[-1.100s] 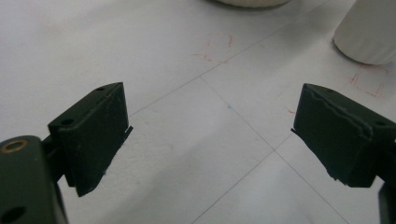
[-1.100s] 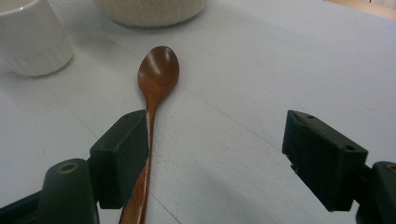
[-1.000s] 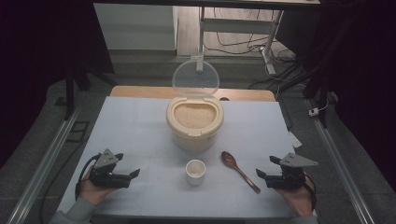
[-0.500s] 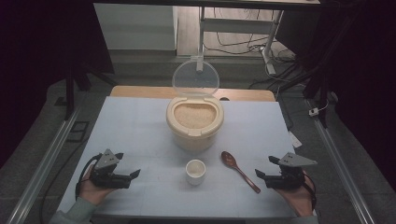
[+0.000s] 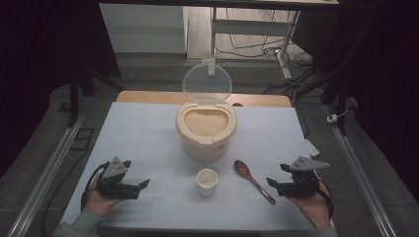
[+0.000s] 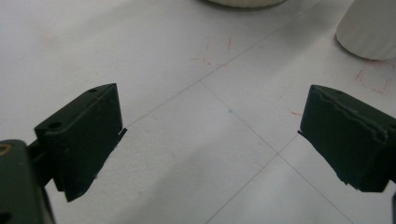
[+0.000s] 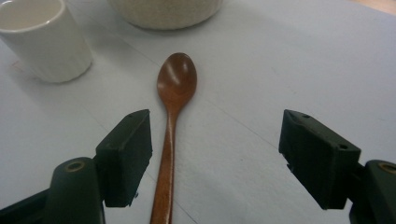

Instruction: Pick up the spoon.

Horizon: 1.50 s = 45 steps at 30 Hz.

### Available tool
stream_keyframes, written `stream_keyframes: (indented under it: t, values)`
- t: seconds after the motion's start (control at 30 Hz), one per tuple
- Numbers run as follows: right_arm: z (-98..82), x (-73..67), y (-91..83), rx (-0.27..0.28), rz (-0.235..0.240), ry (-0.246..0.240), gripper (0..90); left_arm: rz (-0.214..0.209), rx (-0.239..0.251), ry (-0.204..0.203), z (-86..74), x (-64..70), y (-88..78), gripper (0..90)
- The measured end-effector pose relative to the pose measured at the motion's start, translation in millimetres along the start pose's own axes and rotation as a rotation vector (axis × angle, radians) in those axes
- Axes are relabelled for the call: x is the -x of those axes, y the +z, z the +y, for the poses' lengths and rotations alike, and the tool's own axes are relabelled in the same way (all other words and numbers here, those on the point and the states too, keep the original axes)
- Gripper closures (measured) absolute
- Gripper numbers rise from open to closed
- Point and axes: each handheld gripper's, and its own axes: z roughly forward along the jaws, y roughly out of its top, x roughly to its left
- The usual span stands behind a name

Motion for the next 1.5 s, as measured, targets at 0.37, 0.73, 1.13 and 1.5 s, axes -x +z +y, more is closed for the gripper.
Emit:
stream_keyframes:
  t: [0.37, 0.73, 1.13, 1.5]
  values:
    - [36.1, -11.3, 15.2, -0.184, 0.035, 0.002, 28.5, 0.003, -0.013, 0.02, 1.3, 2.0, 4.2, 4.5]
    - [26.9, -16.5, 34.9, -0.342, 0.043, -0.007, 33.6, -0.006, -0.02, 0.024, 1.0, 5.9, 5.8, 5.6]
    - [13.6, -21.1, 60.7, -0.456, 0.067, -0.028, 42.9, -0.013, -0.024, 0.011, -0.5, 5.2, 6.6, 5.6]
    - [10.7, -22.9, 70.0, -0.498, 0.049, -0.061, 61.8, -0.018, -0.028, 0.012, -1.1, 5.0, 7.4, 5.7]
